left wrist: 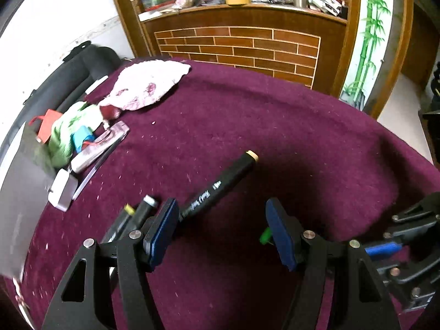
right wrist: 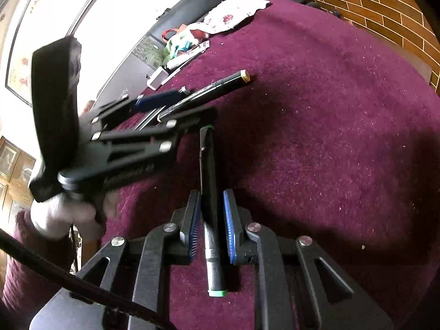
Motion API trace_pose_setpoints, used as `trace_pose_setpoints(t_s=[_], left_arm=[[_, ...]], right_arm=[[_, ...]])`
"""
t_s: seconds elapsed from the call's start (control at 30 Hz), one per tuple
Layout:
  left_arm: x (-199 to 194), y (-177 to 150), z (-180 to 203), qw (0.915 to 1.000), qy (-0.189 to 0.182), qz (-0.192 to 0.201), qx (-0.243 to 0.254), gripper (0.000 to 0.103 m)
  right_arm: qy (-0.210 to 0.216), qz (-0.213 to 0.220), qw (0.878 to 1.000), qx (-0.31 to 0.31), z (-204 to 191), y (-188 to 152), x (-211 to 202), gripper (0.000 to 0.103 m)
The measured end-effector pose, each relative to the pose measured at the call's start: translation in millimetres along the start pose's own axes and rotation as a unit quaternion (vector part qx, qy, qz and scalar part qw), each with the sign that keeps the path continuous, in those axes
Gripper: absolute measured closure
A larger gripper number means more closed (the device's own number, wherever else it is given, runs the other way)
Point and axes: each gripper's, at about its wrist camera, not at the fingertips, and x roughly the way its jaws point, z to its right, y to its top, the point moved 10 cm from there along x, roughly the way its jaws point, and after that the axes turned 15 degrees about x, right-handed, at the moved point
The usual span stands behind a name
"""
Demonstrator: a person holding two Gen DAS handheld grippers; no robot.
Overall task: Organize objects
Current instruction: 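Grasp a black white-capped marker with the left gripper, then lift both held markers off the table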
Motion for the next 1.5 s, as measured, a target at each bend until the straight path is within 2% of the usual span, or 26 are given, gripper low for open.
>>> trace_pose_setpoints(t_s=[0.13, 0.23, 0.37, 0.43, 0.6, 0.73, 0.9, 0.93, 1.0, 1.03, 1.07, 1.23, 1.33, 1.43, 1.5], left_arm=[[13.8, -3.8, -1.8, 0.9998, -0.008, -0.015, 0.01, 0.042], [15.0, -13.6, -6.0, 0.9974, -0.046, -0.029, -0.047, 0.042], [1.8, -26.8, 4.9, 0.9965, -0.061, -0.043, -0.037, 0.059], [-4.7, -34.0, 10.9, 0.9962, -0.064, -0.053, -0.027, 0.061], [-8.2, -40.4, 8.9, 0.996, -0.054, -0.057, -0.043, 0.061], [3.9, -25.2, -1.6, 0.9952, -0.044, -0.045, -0.075, 0.06], [16.2, -8.2, -10.6, 0.9945, -0.009, -0.036, -0.098, 0.057], [15.9, -7.6, -9.9, 0.9942, -0.008, -0.039, -0.1, 0.06], [12.7, -8.9, -5.5, 0.9953, -0.009, -0.04, -0.087, 0.081], [10.8, -11.6, -4.3, 0.9957, -0.005, -0.044, -0.082, 0.086], [7.8, -17.3, -4.5, 0.9954, -0.001, -0.051, -0.081, 0.089], [-18.1, -63.0, -6.0, 0.9907, 0.002, -0.076, -0.113, 0.09], [-39.0, -92.3, 11.8, 0.9882, -0.005, -0.089, -0.125, 0.09], [-61.0, -116.3, 34.3, 0.9879, 0.025, -0.101, -0.115, 0.09], [-67.7, -121.4, 42.3, 0.9885, 0.05, -0.1, -0.102, 0.088]], right_arm=[[0.003, -0.001, 1.0, 0.003, 1.4, 0.4, 0.4, 0.09], [0.005, -0.001, 1.0, 0.003, 1.5, 0.3, 0.6, 0.09], [0.013, -0.002, 1.0, 0.008, 1.1, 0.5, 1.2, 0.088], [0.015, -0.003, 1.0, 0.009, 1.2, -0.5, 0.6, 0.087], [0.015, -0.003, 1.0, 0.01, 0.8, -1.3, 1.3, 0.087], [0.016, -0.003, 1.0, 0.01, 0.7, -1.1, 1.1, 0.086], [0.019, -0.003, 1.0, 0.011, 0.2, -1.1, 0.6, 0.085], [0.02, -0.003, 1.0, 0.011, -0.3, -0.7, 1.1, 0.085], [0.021, -0.003, 1.0, 0.01, -0.8, -1.4, 0.8, 0.084], [0.022, -0.003, 1.0, 0.01, -0.9, -1.6, 0.9, 0.084], [0.023, -0.003, 1.0, 0.011, -0.5, -1.4, 0.7, 0.084], [0.025, -0.004, 1.0, 0.011, -2.0, -1.7, 0.9, 0.082], [0.027, -0.004, 1.0, 0.007, -3.7, -3.1, -0.2, 0.078], [0.029, -0.004, 1.0, -0.001, -7.0, -4.2, 0.5, 0.072], [0.028, -0.002, 1.0, -0.012, -10.6, -5.5, 1.4, 0.066]])
